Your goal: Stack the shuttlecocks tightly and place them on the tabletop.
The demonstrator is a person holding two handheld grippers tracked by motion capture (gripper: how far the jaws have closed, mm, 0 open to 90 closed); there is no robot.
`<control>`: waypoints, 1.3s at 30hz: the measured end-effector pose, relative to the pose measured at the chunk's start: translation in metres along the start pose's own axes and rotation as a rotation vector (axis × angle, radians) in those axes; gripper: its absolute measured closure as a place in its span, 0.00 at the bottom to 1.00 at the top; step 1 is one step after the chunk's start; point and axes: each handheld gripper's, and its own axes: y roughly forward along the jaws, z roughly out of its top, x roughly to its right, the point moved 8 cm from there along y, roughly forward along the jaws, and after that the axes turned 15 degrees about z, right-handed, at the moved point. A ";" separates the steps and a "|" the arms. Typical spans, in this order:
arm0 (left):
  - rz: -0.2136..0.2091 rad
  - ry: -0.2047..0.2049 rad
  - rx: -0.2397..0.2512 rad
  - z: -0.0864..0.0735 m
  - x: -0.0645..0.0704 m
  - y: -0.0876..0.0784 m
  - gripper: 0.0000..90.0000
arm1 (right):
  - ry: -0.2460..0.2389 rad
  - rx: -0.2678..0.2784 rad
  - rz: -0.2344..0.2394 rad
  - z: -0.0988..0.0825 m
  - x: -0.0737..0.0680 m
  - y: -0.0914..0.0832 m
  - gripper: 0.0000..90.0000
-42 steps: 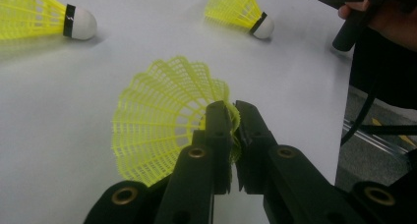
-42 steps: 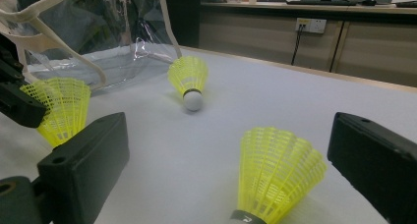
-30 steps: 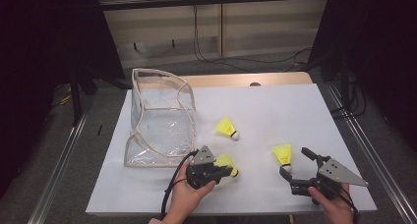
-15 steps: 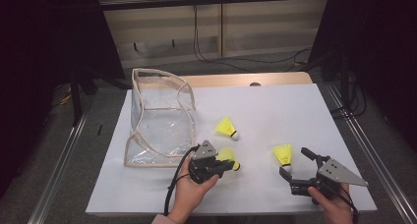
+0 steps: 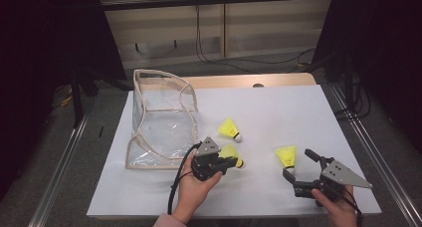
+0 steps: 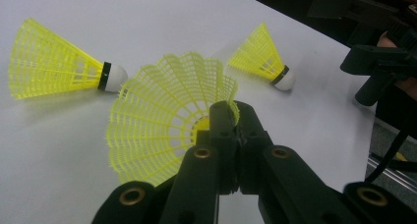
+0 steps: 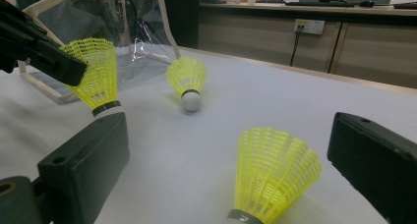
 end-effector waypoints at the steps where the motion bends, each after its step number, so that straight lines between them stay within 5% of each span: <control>1: -0.003 0.000 0.006 0.001 0.001 0.000 0.98 | -0.001 -0.003 -0.004 0.000 0.000 0.000 0.02; 7: 0.007 0.009 -0.011 0.004 0.000 0.005 0.98 | -0.002 -0.004 -0.003 -0.001 0.001 0.000 0.02; 14: 0.010 -0.027 -0.011 0.009 0.002 0.011 0.98 | 0.004 -0.002 -0.004 -0.001 0.001 0.000 0.02; 18: 0.020 0.006 -0.012 0.012 0.000 0.012 0.98 | -0.003 -0.002 0.002 -0.001 0.000 0.000 0.02; 22: 0.023 -0.039 0.001 0.017 0.003 0.014 0.98 | -0.001 -0.001 -0.001 -0.001 0.000 -0.002 0.02; 23: 0.022 -0.003 -0.002 0.018 0.001 0.013 0.98 | -0.001 -0.005 -0.005 -0.001 0.000 -0.003 0.02; 26: 0.025 0.002 -0.004 0.020 0.000 0.014 0.98 | -0.002 -0.006 -0.010 -0.001 0.000 -0.004 0.02; 28: 0.031 -0.046 0.002 0.021 0.002 0.016 0.98 | -0.005 -0.002 -0.010 0.000 0.000 -0.005 0.02; 31: 0.040 -0.005 -0.004 0.022 -0.001 0.017 0.98 | -0.007 -0.008 -0.008 -0.001 -0.001 -0.004 0.02; 39: 0.061 -0.013 -0.008 0.027 -0.004 0.021 0.98 | -0.013 -0.006 0.002 0.001 -0.002 -0.001 0.02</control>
